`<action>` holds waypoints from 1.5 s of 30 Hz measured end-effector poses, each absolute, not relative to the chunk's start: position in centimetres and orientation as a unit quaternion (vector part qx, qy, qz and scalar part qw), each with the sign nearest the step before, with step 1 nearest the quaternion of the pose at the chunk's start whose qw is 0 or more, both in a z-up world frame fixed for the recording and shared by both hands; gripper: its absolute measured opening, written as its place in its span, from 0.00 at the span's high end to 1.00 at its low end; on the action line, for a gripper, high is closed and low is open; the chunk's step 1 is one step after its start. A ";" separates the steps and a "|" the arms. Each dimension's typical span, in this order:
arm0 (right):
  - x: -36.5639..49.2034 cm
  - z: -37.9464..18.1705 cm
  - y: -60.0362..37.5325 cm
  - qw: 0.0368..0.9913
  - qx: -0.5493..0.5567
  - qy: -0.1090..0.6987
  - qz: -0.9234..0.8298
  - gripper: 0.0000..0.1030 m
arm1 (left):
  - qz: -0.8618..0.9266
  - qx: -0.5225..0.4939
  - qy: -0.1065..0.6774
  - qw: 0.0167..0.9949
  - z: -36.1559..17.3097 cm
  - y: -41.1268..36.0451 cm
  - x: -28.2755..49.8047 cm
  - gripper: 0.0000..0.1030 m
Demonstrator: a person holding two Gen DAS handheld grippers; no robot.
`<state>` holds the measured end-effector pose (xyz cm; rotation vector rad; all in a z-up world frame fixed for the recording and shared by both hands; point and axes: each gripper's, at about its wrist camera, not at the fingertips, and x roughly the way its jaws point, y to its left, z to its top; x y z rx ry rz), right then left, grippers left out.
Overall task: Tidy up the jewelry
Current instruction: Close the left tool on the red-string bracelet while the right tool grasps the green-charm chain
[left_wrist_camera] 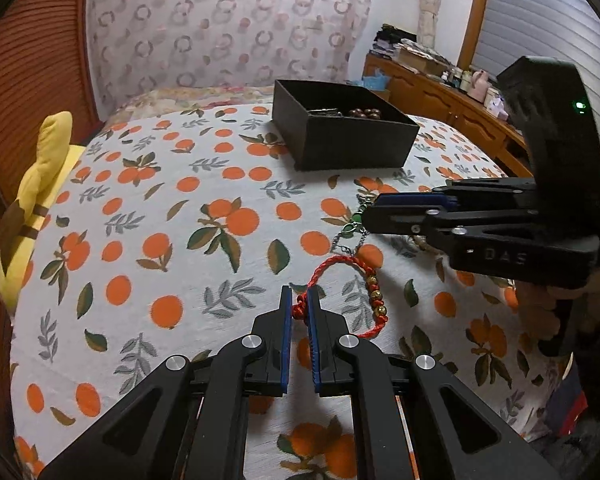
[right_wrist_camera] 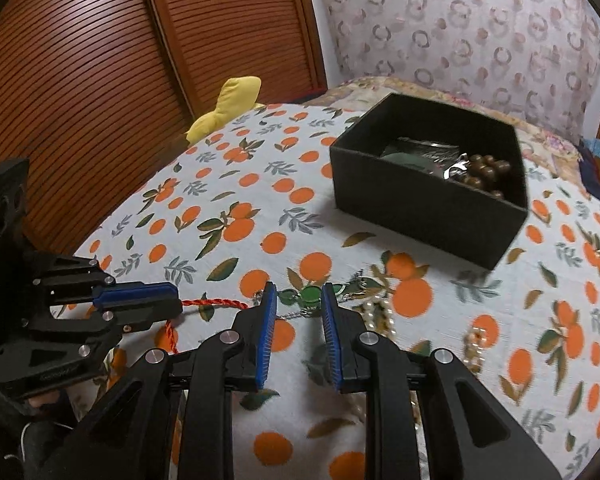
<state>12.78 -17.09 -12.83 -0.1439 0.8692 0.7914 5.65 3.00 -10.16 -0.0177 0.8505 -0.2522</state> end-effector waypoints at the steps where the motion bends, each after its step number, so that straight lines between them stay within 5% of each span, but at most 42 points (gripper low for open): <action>1: 12.9 -13.0 -17.0 0.828 -0.066 0.414 0.372 0.73 | -0.122 -0.009 0.412 0.903 -10.2 3.0 5.7 0.94; 23: 14.0 -13.8 -13.8 0.842 -0.142 0.402 0.332 0.58 | -0.122 -0.012 0.413 0.902 -10.6 3.3 5.6 0.94; 29: 13.8 -13.8 -14.5 0.847 -0.169 0.394 0.316 0.85 | -0.122 -0.013 0.413 0.902 -10.6 3.2 5.6 0.94; 45: 13.2 -10.8 -17.7 0.863 -0.135 0.359 0.329 0.86 | -0.122 -0.019 0.389 0.913 -9.0 3.3 5.6 0.94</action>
